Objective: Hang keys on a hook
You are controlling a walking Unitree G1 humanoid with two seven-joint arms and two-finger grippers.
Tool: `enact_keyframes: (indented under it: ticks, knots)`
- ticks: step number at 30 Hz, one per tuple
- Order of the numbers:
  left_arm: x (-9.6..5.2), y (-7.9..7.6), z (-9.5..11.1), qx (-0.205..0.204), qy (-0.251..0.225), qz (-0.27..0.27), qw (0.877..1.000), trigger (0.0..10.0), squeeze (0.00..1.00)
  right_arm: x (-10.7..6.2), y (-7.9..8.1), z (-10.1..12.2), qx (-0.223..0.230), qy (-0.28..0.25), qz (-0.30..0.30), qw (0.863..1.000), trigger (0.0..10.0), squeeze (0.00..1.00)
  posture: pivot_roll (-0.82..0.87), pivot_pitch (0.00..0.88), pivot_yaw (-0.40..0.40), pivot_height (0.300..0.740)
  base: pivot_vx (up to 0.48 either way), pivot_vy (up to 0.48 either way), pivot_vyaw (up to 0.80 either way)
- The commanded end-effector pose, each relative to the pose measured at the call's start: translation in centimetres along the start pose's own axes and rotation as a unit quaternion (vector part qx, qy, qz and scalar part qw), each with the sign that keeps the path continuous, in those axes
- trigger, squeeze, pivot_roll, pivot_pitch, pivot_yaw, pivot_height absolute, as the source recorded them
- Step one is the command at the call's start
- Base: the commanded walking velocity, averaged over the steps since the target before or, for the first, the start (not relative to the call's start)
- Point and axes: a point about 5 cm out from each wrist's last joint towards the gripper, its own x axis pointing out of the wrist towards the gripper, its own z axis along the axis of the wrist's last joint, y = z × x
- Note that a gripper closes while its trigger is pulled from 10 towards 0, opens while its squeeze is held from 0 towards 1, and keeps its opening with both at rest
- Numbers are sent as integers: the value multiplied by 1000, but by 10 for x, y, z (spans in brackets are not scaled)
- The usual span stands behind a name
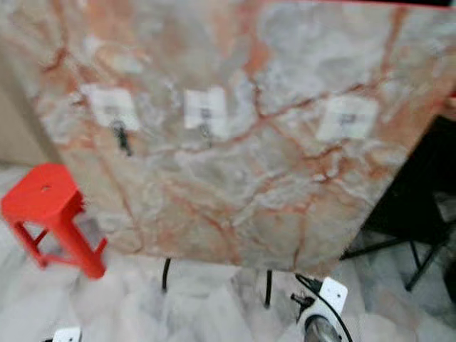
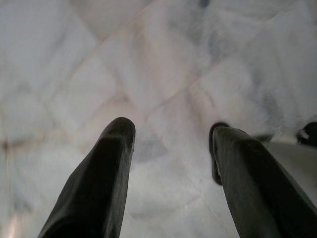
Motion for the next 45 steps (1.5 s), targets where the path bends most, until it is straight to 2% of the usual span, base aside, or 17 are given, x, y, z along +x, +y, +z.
enact_keyframes:
  ticks: [1,4,16,32,45]
  knots:
    - [-1,-1,-6,2,13,-1,1000,10000,0,1,1,7,5,-16,-1,1000,10000,0,42,0,-25,740,0,428,-769]
    - [-1,0,-6,4,13,0,1000,10000,0,1,3,8,4,-18,1,1000,10000,0,44,0,-26,740,0,480,-769]
    - [-1,0,-6,15,12,-3,1000,10000,0,2,9,11,0,-24,6,1000,10000,0,43,0,-21,740,0,0,-765]
    - [-1,0,-6,17,11,-5,1000,10000,0,2,10,11,-2,-28,8,1000,10000,0,51,0,-25,740,0,0,0]
    - [-1,0,-6,22,13,-6,1000,10000,0,1,3,5,3,-17,0,1000,10000,0,55,0,-24,740,0,368,0]
